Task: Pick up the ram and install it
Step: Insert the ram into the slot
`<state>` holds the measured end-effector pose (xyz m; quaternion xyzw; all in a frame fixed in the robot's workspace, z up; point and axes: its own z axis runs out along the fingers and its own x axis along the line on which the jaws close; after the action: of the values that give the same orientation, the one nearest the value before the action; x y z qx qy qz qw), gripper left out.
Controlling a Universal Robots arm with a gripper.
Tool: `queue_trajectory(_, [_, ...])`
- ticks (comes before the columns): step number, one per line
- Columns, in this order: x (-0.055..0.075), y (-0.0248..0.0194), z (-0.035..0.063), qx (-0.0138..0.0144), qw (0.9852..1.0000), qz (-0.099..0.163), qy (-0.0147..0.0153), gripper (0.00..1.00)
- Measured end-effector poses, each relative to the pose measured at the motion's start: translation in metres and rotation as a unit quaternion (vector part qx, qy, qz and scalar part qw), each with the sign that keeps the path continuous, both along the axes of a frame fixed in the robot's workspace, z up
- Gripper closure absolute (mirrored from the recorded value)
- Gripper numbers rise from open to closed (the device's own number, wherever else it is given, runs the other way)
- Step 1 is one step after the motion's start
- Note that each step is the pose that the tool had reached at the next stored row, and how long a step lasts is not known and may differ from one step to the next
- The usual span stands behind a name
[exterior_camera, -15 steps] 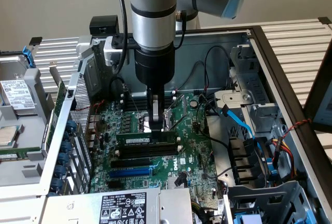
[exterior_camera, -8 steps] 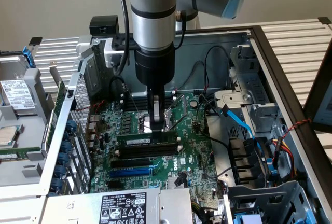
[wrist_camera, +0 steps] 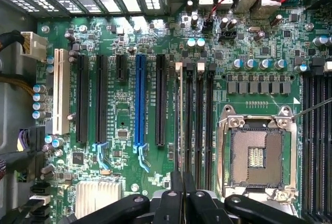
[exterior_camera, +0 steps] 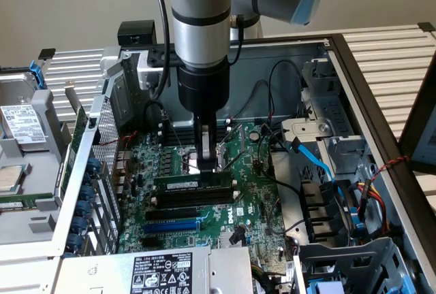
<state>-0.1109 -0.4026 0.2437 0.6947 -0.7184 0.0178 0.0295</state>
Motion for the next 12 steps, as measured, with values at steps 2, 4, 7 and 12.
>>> queue_trajectory(2, [-0.0001, 0.0004, -0.0007, 0.0, 1.0, 0.0, -0.0018, 0.88])
queue_trajectory(4, [-0.0002, 0.0004, -0.0011, 0.0, 1.0, 0.0, -0.0064, 0.88])
queue_trajectory(7, [-0.0008, 0.0004, -0.0021, 0.0001, 1.0, 0.0, -0.0083, 0.88])
queue_trajectory(12, [-0.0013, 0.0005, -0.0036, -0.0012, 1.0, 0.0, -0.0084, 0.88])
